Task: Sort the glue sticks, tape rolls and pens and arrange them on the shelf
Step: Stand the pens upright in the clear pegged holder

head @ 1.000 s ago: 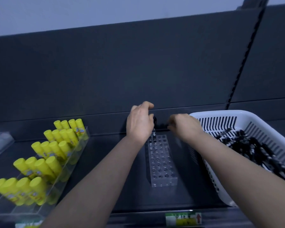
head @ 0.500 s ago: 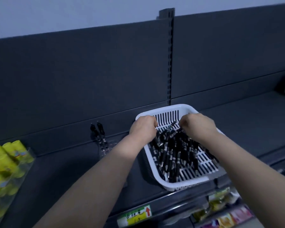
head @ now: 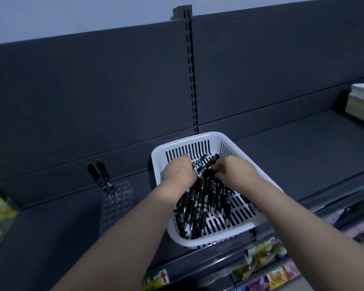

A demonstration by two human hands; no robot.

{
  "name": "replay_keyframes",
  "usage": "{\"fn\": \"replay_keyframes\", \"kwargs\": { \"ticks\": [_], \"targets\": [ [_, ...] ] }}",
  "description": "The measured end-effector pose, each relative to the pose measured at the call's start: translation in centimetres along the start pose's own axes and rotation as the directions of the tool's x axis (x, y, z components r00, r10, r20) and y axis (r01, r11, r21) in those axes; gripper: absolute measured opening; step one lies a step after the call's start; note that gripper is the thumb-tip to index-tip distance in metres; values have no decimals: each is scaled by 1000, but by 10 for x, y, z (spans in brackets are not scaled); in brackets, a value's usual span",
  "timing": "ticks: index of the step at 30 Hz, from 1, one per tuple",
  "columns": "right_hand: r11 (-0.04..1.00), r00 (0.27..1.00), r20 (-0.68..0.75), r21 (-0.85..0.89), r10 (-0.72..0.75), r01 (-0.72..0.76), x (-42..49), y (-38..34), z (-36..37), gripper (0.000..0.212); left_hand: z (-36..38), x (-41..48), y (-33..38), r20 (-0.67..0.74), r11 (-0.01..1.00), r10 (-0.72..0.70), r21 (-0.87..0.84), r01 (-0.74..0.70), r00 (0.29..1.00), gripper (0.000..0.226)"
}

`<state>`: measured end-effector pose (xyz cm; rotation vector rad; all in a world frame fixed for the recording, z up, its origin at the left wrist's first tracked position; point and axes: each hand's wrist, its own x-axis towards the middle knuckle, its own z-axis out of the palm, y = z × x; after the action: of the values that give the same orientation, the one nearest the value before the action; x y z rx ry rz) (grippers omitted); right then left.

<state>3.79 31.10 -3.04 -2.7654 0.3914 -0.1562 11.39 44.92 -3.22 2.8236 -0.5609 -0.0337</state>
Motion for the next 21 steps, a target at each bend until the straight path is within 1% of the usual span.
{"fn": "replay_keyframes", "kwargs": {
  "ticks": [3, 5, 7, 8, 9, 11, 13, 15, 18, 21],
  "targets": [
    [1000, 1000, 25, 3, -17, 16, 4, -14, 5, 15, -17, 0, -11, -171, 991, -10, -130, -12, 985, 33],
    [999, 997, 80, -37, 12, -9, 9, -23, 10, 21, -31, -2, -19, -257, 971, -17, -233, -45, 966, 31],
    [995, 989, 133, -83, 62, -51, 11, -30, 14, 28, -44, -6, -24, -301, 948, -32, -310, -67, 953, 29],
    [994, 987, 141, -92, 74, -62, 12, -32, 16, 27, -48, -9, -27, -315, 938, -38, -339, -75, 948, 28],
    [994, 986, 146, -86, 81, -69, 11, -34, 17, 23, -52, -11, -30, -333, 925, -42, -369, -90, 942, 26],
    [996, 985, 149, -15, 85, -84, 9, -40, 14, 17, -59, -15, -38, -372, 898, -56, -425, -116, 927, 21],
    [993, 993, 103, 95, 59, -69, 9, -54, 0, 16, -68, -21, -50, -419, 883, -78, -451, -133, 905, 20],
    [981, 1000, -2, 194, 8, -8, 11, -75, -19, 22, -80, -27, -65, -477, 882, -98, -448, -146, 873, 27],
    [928, 983, -155, 341, -98, 147, 12, -114, -41, 23, -101, -35, -94, -536, 902, -96, -404, -154, 839, 31],
    [869, 947, -244, 398, -209, 294, 13, -151, -42, 13, -119, -42, -125, -548, 923, -107, -364, -121, 829, 24]
  ]
}}
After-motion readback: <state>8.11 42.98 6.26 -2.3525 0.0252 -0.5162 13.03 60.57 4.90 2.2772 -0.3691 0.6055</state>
